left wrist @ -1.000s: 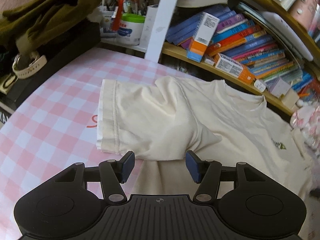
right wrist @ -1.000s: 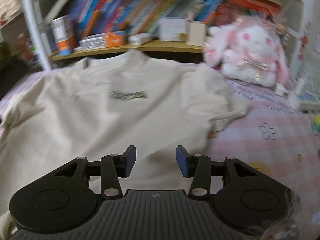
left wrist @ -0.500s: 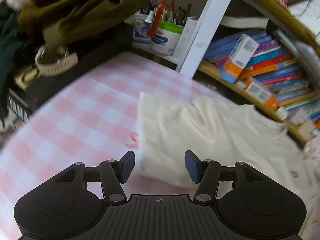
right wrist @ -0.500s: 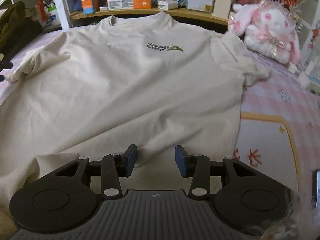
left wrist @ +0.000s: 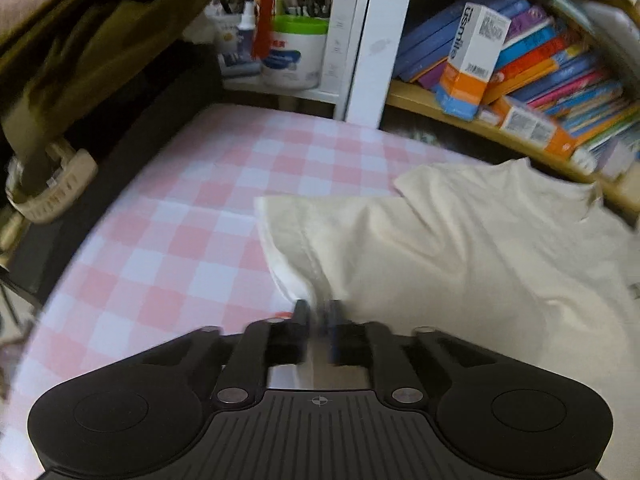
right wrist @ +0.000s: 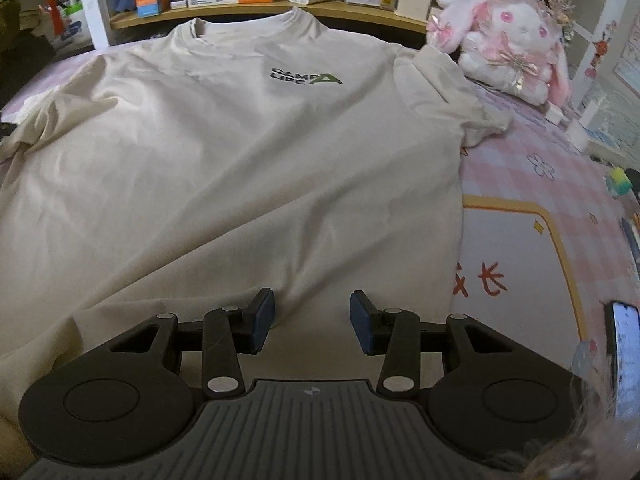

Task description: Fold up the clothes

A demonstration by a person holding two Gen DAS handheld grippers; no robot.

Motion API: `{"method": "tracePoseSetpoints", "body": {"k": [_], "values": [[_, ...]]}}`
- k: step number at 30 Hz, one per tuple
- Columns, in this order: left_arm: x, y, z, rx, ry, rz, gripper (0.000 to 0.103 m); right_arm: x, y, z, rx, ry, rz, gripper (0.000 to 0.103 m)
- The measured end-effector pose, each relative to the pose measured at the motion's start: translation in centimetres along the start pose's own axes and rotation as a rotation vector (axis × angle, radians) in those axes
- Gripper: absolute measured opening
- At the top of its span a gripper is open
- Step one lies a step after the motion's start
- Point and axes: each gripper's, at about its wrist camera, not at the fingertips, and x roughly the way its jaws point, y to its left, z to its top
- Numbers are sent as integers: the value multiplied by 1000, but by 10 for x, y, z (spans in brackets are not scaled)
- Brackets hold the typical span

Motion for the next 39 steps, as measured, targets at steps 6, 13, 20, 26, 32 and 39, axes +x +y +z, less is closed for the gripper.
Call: {"method": "tracePoseSetpoints", "body": {"k": [6,13,20,26,32,39], "values": [[0,33,36,-69,-89,23,5,-3,2,-6,54,-2,-34,40],[25,59,93,3,-136,108,5,-2,14,-3,55,8,-71,40],[47,64,103,25,-113,145,5,5,28,6,73,20,-49,40],[46,67,89,45,-64,163,22,0,32,7,58,9,-32,43],[-13,58,37,54,-140,20,31,-9,0,9,105,-24,-60,48],[-64,7,-56,88,-101,-133,47,-10,-63,25,188,-80,-105,48]]}}
